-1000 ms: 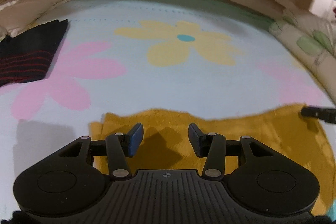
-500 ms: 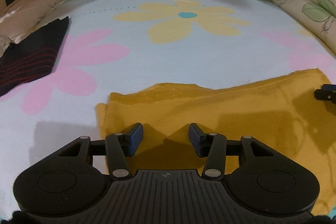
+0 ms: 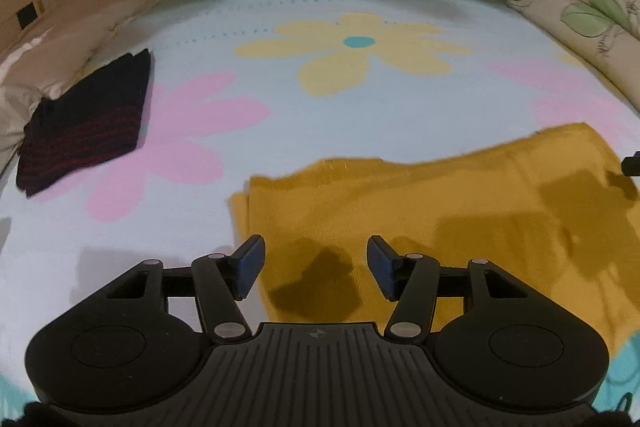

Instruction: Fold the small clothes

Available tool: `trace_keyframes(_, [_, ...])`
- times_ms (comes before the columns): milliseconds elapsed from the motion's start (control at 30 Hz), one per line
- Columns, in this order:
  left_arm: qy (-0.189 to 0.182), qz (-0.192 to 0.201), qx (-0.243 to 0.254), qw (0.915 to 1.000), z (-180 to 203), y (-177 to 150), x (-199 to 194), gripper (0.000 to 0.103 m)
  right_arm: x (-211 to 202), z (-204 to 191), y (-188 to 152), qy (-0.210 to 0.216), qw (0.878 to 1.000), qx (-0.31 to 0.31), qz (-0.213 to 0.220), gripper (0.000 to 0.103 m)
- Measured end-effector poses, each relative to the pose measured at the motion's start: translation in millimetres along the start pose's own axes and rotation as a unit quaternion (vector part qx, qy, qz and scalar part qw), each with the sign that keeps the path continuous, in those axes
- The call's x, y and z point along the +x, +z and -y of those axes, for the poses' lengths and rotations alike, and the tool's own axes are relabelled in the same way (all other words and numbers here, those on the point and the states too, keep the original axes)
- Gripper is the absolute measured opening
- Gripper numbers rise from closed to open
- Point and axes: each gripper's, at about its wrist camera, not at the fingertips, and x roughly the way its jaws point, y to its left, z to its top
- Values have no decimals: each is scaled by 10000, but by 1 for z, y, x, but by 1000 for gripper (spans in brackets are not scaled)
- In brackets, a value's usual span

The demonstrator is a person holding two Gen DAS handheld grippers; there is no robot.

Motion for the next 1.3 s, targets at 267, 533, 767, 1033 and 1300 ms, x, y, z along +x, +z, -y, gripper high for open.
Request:
trace_keyframes(267, [-300,-474,-260,9981,3,-46,-26,55,-37,5,-35,149,9982,172,-550,71])
trace_keyframes(533, [-343,-833,-622,9940,-6,-73,-36,55,-51,26,-70,154,9924,823,-902,71])
trace_keyframes(767, [-390,-903,-795,9920,-10,-82,-25,57,-38,39,-83,414,9855,1235,-1092,71])
trace_keyframes(1033, [-424,-831,-560,9941,-1,-82,-24,43,-30,41,-87,623,9829,1362,-1073,60])
trace_keyframes(1300, [-552,-850,-644,9928,-9,-79,-36,7,-33,46,-83,560,9830,1192,-1278,12])
